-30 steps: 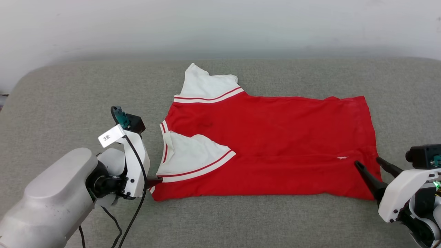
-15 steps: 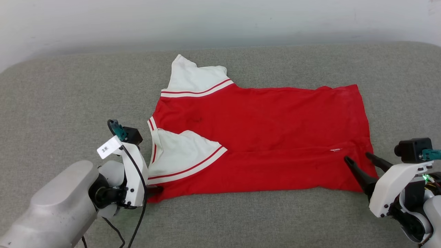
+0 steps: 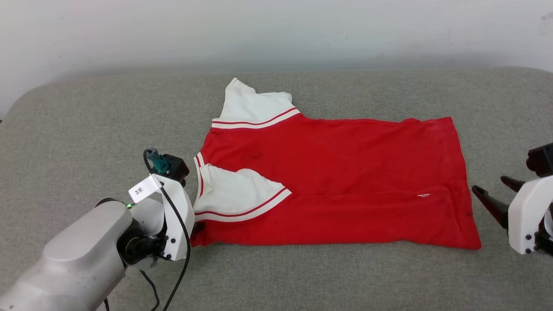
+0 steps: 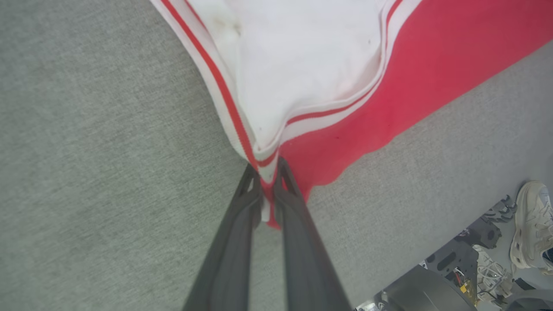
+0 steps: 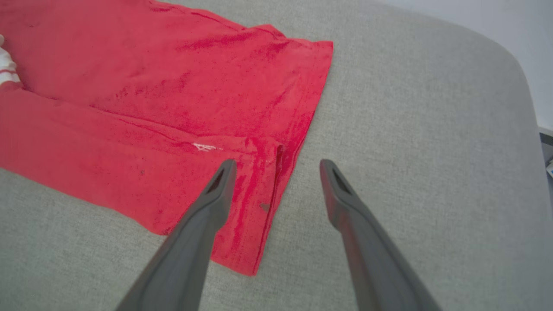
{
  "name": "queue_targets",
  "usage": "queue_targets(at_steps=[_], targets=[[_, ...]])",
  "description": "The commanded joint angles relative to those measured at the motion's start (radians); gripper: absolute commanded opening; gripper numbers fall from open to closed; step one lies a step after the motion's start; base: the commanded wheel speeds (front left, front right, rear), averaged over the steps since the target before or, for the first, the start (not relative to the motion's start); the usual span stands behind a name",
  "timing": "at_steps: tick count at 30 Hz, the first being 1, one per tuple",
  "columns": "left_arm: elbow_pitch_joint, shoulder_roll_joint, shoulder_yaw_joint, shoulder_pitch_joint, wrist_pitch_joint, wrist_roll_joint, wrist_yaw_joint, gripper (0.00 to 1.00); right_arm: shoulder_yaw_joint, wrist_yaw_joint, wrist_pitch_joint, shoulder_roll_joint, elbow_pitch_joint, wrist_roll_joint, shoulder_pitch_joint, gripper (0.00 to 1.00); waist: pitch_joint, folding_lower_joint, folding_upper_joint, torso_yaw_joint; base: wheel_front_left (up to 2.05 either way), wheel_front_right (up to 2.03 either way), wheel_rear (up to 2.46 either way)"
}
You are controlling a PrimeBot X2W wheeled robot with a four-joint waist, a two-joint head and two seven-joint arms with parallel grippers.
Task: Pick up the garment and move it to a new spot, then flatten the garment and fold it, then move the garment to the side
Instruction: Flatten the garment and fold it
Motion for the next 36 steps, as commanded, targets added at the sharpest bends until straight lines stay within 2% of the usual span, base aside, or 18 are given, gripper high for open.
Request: queue_targets(at_steps=[1,6,10,19,27,28,29,30,36], targets=[[-0.013,0.005,-0.001,-0.008,-0.01,0.0,0.0,0.0,0.015,-0.001,0.037,-0.018,-0.006,0.011,-0.011,1.0,-0.001,0.0,0.0,0.002,0.0,0.0,0.0],[-0.064,0.022,-0.008,-0.016,-0.027,-0.002,-0.001,0.0,0.067,-0.001,0.232,-0.078,-0.031,0.07,-0.028,1.0,0.004,0.0,0.0,0.009,0.0,0.0,0.0],[-0.086,0.028,-0.014,-0.024,-0.033,0.003,-0.001,0.0,0.08,-0.001,0.297,-0.07,-0.012,0.099,-0.035,1.0,0.017,0.0,0.0,0.019,0.0,0.0,0.0],[-0.11,0.029,-0.015,-0.05,-0.051,0.014,-0.001,0.0,0.113,-0.001,0.306,0.008,0.13,0.073,-0.051,1.0,0.066,0.0,0.0,0.041,0.0,0.0,0.0],[-0.105,0.033,-0.023,-0.044,-0.073,0.014,-0.001,0.0,0.187,-0.001,0.27,0.089,0.252,0.077,-0.025,1.0,0.085,0.0,0.0,0.049,0.0,0.0,0.0],[-0.104,0.034,-0.026,-0.039,-0.075,0.013,-0.001,0.0,0.19,-0.001,0.254,0.094,0.252,0.084,-0.027,0.55,0.082,0.0,0.0,0.048,0.0,0.0,0.0],[-0.102,0.036,-0.027,-0.034,-0.077,0.01,-0.001,0.0,0.191,-0.001,0.239,0.094,0.251,0.09,-0.031,0.19,0.078,0.0,0.0,0.046,0.0,0.0,0.0],[-0.1,0.037,-0.029,-0.029,-0.078,0.008,-0.001,0.0,0.192,0.0,0.221,0.089,0.249,0.094,-0.036,0.0,0.071,0.0,0.0,0.045,0.0,0.0,0.0],[-0.098,0.044,-0.039,-0.006,-0.085,-0.011,-0.001,0.0,0.176,-0.001,0.126,0.029,0.226,0.115,-0.054,0.0,0.022,0.0,0.0,0.044,0.0,0.0,0.0]])
